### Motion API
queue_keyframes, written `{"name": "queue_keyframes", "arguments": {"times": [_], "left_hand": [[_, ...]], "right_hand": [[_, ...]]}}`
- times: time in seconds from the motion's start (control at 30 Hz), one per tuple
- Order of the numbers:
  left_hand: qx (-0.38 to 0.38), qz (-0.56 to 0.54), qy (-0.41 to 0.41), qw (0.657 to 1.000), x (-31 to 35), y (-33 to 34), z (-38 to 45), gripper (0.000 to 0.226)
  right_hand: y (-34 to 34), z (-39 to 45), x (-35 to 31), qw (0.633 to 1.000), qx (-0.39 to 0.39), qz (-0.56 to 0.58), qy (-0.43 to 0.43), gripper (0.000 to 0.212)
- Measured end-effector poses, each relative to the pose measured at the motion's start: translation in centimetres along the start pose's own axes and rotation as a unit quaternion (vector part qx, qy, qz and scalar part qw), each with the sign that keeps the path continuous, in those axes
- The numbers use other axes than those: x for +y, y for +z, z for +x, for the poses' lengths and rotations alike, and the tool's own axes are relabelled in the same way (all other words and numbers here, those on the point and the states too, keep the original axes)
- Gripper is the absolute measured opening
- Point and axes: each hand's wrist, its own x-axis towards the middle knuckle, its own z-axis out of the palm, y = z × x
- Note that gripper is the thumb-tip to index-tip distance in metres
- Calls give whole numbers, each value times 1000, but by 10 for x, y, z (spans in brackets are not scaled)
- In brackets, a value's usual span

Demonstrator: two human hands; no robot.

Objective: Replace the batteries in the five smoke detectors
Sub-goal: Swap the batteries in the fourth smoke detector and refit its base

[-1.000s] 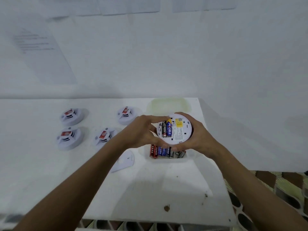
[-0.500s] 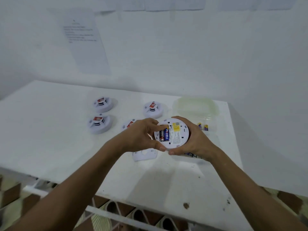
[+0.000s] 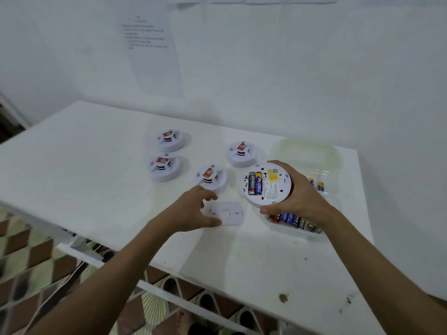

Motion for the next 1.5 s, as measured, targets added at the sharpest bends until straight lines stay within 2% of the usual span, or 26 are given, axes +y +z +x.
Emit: {"name": "queue_keyframes", "arguments": {"times": [0.1, 0.2, 0.33, 0.47, 0.57, 0.7, 0.77, 0.9, 1.03, 1.3, 1.5], "left_hand": [[-31, 27, -18, 999, -7, 13, 4, 88], [-31, 49, -20, 998, -8, 18, 9, 95], [-46, 69, -14, 996, -11, 17, 11, 80], [-29, 84, -2, 996, -8, 13, 3, 64], [28, 42, -3, 999, -9, 2, -9, 63], [182, -28, 10, 983, 0, -24, -27, 69], [227, -39, 34, 973, 13, -37, -32, 66], [178, -51, 100, 978, 42, -47, -37, 63], [143, -40, 133, 980, 56, -48, -31, 62], [93, -21, 121, 988, 42, -68, -15, 73], [68, -58, 94, 992, 35, -78, -1, 74]], "right_hand": [[0, 0, 2, 1000, -8, -12, 2, 90], [1, 0, 2, 1000, -12, -20, 4, 90], [1, -1, 2, 999, -20, -25, 8, 89], [-1, -3, 3, 999, -24, -22, 13, 88], [0, -4, -1, 999, -29, -19, 16, 88], [6, -3, -9, 999, -46, -15, 13, 89], [10, -2, -12, 998, -56, -9, 13, 89], [24, 3, -18, 997, -80, 7, 2, 96], [39, 7, -29, 996, -80, 32, -15, 93], [54, 19, -39, 997, -51, 60, -10, 93], [61, 33, -41, 999, -22, 37, -8, 94]]}}
